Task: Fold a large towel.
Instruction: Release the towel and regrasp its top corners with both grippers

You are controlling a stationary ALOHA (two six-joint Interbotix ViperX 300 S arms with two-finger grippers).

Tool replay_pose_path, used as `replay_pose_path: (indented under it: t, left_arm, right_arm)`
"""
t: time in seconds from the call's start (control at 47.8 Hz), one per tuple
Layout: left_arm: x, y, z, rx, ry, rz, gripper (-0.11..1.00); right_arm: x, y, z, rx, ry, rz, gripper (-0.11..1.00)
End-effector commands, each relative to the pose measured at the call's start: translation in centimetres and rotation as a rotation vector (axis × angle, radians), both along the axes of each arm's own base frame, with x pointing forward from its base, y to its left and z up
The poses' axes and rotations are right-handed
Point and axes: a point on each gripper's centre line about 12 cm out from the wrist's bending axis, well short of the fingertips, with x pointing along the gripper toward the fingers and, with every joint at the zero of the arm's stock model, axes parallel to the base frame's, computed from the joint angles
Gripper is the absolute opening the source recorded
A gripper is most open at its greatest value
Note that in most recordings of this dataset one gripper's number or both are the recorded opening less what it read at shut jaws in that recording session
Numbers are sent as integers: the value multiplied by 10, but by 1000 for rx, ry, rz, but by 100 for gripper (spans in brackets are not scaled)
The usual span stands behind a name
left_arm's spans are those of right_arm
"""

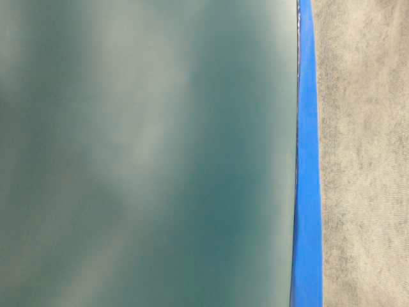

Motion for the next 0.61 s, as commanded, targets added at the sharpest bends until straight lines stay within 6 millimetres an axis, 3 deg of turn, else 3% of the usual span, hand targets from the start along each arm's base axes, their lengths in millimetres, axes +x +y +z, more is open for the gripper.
replay_pose_path:
  t: [0.0, 0.105, 0.251, 0.46, 0.585]
  left_arm:
    - [2, 14, 22, 32, -72, 10, 75]
    - [1, 45, 23, 82, -85, 60, 75]
    - [-3, 82, 19, 146, -63, 114, 75]
    - [-6, 119, 0, 207, -21, 154, 75]
    - [-5, 132, -15, 228, -14, 166, 75]
  right_arm:
    - [-3, -10, 30, -132, -22, 15, 59]
    - [-4, -23, 33, -290, 18, 36, 59]
    - [4, -43, 24, -438, 119, 54, 59]
    - [19, -77, -10, -497, 293, 54, 59]
    - [28, -94, -30, -471, 275, 85, 59]
